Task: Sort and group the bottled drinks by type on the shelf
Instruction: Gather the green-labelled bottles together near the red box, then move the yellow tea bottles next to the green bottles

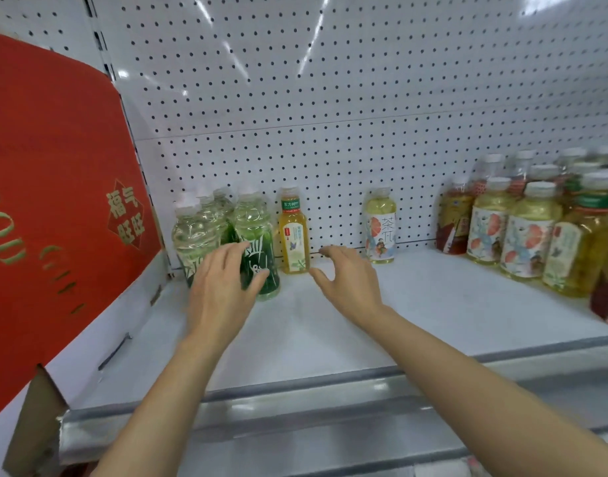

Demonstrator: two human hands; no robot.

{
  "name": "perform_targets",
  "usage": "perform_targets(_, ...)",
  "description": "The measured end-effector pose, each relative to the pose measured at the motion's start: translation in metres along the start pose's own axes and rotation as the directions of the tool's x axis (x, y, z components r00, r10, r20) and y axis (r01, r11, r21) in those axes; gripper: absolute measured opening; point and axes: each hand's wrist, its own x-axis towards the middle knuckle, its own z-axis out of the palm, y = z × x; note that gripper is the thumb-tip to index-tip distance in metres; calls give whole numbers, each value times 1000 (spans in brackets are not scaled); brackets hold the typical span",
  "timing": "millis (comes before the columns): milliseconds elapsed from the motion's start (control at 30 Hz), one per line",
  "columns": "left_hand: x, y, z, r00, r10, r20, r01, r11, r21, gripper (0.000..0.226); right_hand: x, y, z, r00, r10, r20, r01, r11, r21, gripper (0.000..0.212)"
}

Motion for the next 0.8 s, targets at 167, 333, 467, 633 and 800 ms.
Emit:
perform_targets(167,-6,61,18,990,87,114,-84,996,-37,44,-32,46,-56,993,-21,-114,12,997,-80,36)
perform_targets(333,-23,137,47,978,113,177,-89,987,-137,42,-66,98,-111,992,-1,-124,-21,985,-172,37)
perform_targets(467,-39,199,63,964,159,214,-125,978,-165,44,-96,141,-152,988,46,-150,-78,974,-211,40)
perform_targets(633,-51,270,77,945,195,263,-136,965,-225,45,-133,188,-207,982,88,-166,-128,962,-242,38)
perform_targets(800,-62,331,90,933,233,274,-155,948,-276,45,-162,231,-252,975,96,-201,-156,938,-309,31)
